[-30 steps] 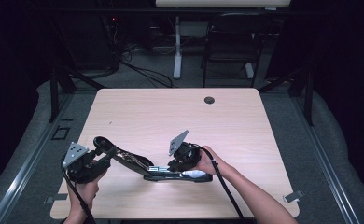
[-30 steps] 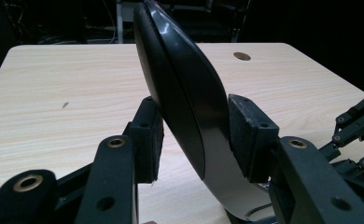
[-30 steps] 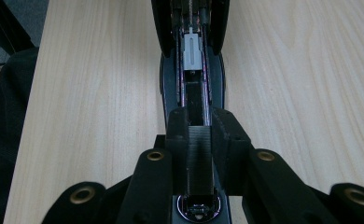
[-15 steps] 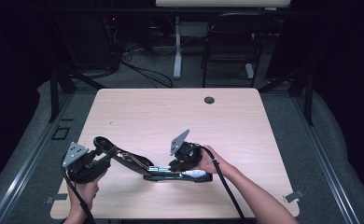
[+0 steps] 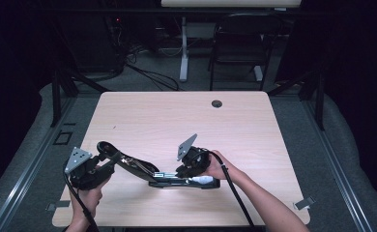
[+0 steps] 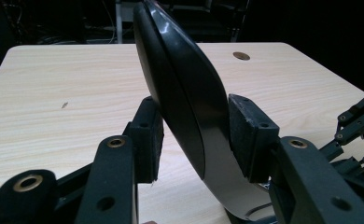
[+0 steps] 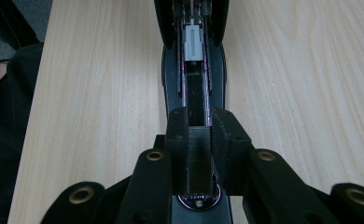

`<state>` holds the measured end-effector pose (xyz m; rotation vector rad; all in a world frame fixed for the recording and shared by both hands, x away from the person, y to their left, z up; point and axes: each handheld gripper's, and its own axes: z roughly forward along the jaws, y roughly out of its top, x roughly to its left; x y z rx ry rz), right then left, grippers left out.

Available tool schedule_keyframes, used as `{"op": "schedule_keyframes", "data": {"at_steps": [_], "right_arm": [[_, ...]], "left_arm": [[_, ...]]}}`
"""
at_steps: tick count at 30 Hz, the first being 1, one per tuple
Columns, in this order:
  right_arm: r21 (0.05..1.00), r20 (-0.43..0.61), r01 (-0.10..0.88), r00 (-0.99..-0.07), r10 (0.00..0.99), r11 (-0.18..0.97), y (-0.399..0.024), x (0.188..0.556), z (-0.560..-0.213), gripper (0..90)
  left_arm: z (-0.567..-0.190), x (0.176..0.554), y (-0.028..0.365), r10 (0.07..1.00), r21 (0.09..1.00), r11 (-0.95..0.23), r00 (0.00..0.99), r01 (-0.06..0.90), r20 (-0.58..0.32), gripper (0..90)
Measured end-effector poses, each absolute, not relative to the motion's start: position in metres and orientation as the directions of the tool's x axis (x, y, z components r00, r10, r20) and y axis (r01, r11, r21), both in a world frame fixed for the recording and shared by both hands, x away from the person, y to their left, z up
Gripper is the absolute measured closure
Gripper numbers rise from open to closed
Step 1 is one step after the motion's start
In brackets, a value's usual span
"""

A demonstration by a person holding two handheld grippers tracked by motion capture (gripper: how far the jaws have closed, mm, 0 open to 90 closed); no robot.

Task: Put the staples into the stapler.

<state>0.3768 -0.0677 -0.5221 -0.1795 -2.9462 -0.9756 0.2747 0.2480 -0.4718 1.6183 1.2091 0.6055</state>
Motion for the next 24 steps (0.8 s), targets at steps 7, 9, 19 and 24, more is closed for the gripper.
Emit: {"op": "schedule_keyframes", "data": {"at_steps": [7,9,19,24], "right_arm": [[0.593,0.069,0.125,-0.992,0.105,0.795,-0.0686,0.3767,-0.5223,77.0],[0.592,0.065,0.123,-0.992,0.105,0.796,-0.0693,0.377,-0.5226,77.2],[0.592,0.055,0.126,-0.992,0.116,0.796,-0.0729,0.3774,-0.5222,76.8],[0.61,0.051,0.157,-0.986,0.16,0.776,-0.076,0.3769,-0.5168,72.6]], "left_arm": [[-0.4721,0.2748,0.2482,0.911,0.909,-0.013,0.38,0.417,-0.161,57.4],[-0.4722,0.2748,0.248,0.911,0.909,-0.013,0.379,0.416,-0.161,57.4],[-0.4721,0.2746,0.2479,0.913,0.908,-0.014,0.376,0.418,-0.159,57.4],[-0.4719,0.2743,0.2478,0.913,0.908,-0.019,0.378,0.418,-0.155,57.3]]}}
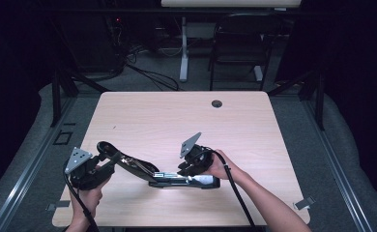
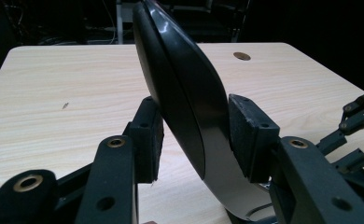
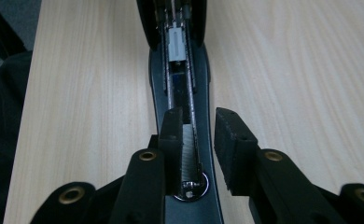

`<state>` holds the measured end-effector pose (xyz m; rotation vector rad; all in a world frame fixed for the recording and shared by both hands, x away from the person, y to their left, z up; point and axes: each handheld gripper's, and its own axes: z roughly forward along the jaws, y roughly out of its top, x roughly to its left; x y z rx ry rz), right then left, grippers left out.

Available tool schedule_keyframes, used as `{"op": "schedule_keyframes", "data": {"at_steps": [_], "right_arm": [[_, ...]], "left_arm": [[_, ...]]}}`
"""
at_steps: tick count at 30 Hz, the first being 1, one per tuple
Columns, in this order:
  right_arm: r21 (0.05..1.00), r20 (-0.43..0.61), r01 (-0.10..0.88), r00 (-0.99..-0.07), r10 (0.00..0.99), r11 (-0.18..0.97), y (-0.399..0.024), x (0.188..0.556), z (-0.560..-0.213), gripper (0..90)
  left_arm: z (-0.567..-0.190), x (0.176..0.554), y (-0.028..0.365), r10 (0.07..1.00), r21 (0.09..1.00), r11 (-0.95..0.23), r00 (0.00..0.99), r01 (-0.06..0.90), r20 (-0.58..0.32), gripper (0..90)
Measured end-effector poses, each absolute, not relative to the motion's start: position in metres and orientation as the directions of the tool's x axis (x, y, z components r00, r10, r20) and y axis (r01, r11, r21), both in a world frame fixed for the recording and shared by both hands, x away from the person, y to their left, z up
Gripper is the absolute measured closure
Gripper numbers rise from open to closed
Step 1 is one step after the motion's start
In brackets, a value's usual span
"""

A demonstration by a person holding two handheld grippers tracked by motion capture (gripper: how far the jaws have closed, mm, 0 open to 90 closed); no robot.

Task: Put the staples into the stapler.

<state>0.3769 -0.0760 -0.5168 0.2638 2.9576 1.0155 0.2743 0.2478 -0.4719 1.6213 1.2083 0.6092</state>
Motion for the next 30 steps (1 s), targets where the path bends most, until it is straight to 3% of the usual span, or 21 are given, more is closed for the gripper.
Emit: {"op": "schedule_keyframes", "data": {"at_steps": [6,17,28,29,30], "right_arm": [[0.622,0.018,0.176,-0.977,0.211,0.763,-0.081,0.373,-0.506,72.5],[0.62,-0.038,0.215,-0.952,0.303,0.755,-0.1,0.361,-0.488,84.8],[0.582,-0.037,0.26,-0.938,0.344,0.771,-0.113,0.349,-0.494,87.5],[0.655,-0.016,0.258,-0.935,0.354,0.711,-0.113,0.349,-0.501,87.6],[0.581,-0.037,0.27,-0.934,0.357,0.768,-0.115,0.349,-0.493,88.0]], "left_arm": [[-0.472,0.274,0.248,0.913,0.909,-0.019,0.379,0.416,-0.154,57.3],[-0.472,0.274,0.247,0.915,0.908,-0.022,0.376,0.417,-0.15,57.3],[-0.471,0.274,0.246,0.916,0.909,-0.023,0.374,0.415,-0.148,57.3],[-0.471,0.274,0.245,0.915,0.912,-0.026,0.377,0.41,-0.144,57.3],[-0.47,0.274,0.244,0.915,0.911,-0.032,0.378,0.412,-0.139,57.4]]}}
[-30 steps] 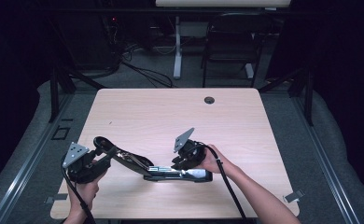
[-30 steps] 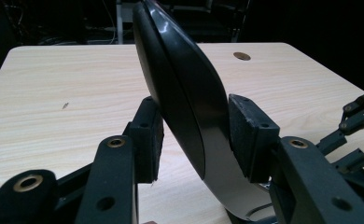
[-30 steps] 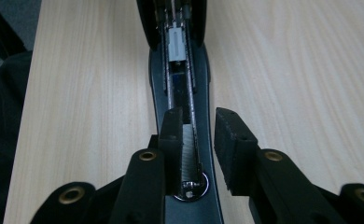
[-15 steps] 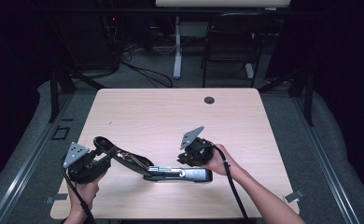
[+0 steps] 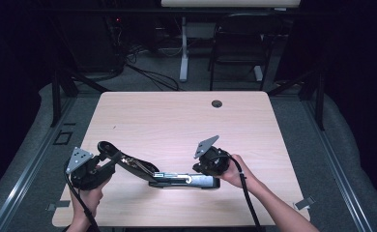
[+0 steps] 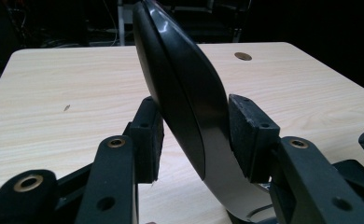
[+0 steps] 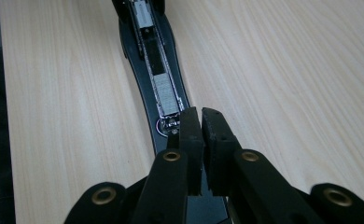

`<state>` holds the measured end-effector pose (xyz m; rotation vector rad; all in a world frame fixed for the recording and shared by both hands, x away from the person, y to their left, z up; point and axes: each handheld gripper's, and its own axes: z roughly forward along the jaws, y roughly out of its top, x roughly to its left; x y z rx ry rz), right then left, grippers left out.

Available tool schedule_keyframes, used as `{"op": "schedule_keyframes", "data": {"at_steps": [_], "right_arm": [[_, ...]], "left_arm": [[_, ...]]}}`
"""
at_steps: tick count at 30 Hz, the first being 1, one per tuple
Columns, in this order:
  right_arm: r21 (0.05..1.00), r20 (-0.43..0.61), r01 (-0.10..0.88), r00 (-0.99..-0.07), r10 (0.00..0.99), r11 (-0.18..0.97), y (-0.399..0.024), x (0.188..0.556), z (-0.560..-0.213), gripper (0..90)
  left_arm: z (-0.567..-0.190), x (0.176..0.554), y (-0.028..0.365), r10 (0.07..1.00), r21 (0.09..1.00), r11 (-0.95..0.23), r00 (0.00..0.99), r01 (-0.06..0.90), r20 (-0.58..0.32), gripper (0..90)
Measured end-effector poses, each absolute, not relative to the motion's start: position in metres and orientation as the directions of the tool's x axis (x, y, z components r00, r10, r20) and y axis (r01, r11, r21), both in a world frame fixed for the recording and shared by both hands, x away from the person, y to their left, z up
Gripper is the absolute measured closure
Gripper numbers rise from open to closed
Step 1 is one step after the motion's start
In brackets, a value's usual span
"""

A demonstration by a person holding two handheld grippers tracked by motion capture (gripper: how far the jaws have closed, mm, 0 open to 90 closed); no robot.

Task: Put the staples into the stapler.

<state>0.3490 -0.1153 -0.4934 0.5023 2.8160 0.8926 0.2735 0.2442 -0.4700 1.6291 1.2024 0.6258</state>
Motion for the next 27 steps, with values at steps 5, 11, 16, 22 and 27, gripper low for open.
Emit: {"op": "schedule_keyframes", "data": {"at_steps": [5,11,16,22,27], "right_arm": [[0.604,-0.04,0.275,-0.927,0.373,0.748,-0.111,0.352,-0.487,88.2],[0.626,-0.048,0.259,-0.929,0.368,0.736,-0.103,0.352,-0.481,88.3],[0.636,-0.05,0.256,-0.928,0.37,0.728,-0.104,0.354,-0.478,89.5],[0.648,-0.055,0.255,-0.924,0.378,0.718,-0.106,0.356,-0.472,89.6],[0.66,-0.057,0.254,-0.922,0.384,0.707,-0.105,0.357,-0.466,89.6]], "left_arm": [[-0.467,0.272,0.236,0.916,0.92,-0.055,0.387,0.388,-0.109,57.5],[-0.467,0.271,0.231,0.912,0.914,-0.057,0.393,0.401,-0.116,56.5],[-0.467,0.271,0.225,0.906,0.91,-0.084,0.412,0.406,-0.1,55.0],[-0.47,0.272,0.217,0.9,0.902,-0.103,0.425,0.42,-0.095,54.9],[-0.472,0.271,0.208,0.895,0.897,-0.125,0.438,0.424,-0.082,54.2]]}}
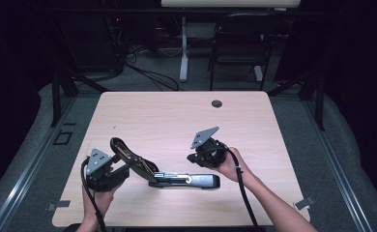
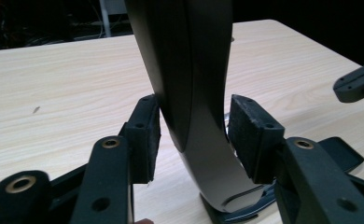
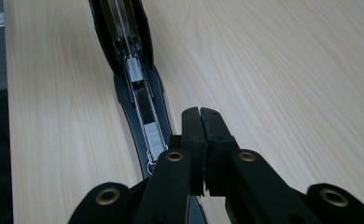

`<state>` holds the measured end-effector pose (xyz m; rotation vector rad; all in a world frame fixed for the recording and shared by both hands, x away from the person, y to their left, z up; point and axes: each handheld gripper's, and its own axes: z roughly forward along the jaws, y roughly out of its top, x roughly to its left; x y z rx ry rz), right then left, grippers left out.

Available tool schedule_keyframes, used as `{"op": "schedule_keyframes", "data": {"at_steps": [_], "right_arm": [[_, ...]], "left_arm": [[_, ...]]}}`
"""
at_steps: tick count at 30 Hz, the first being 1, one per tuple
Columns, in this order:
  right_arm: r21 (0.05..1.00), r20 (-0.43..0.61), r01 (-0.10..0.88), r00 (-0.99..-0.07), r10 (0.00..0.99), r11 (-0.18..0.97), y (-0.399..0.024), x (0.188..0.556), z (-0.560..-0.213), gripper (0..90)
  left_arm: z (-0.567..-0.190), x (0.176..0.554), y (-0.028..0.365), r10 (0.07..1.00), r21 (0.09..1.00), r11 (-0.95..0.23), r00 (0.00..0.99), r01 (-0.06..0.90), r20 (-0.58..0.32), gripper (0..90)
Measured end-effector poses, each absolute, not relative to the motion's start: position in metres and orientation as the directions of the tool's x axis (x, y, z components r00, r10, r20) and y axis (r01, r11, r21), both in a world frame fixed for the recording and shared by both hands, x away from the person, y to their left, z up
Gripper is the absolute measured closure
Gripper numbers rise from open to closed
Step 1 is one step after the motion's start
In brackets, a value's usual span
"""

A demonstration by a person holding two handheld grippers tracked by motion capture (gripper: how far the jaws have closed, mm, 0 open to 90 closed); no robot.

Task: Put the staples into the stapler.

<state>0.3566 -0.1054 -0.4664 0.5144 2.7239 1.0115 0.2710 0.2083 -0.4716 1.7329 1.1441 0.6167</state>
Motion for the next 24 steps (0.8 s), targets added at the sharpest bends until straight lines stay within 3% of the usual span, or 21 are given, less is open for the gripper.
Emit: {"op": "schedule_keyframes", "data": {"at_steps": [15,24], "right_arm": [[0.652,-0.025,0.284,-0.919,0.394,0.703,-0.106,0.357,-0.467,89.6],[0.457,0.065,0.394,-0.909,0.411,0.797,-0.116,0.349,-0.524,89.6]], "left_arm": [[-0.471,0.268,0.178,0.882,0.9,-0.165,0.469,0.404,-0.049,58.2],[-0.471,0.267,0.174,0.886,0.904,-0.15,0.461,0.401,-0.057,59.0]]}}
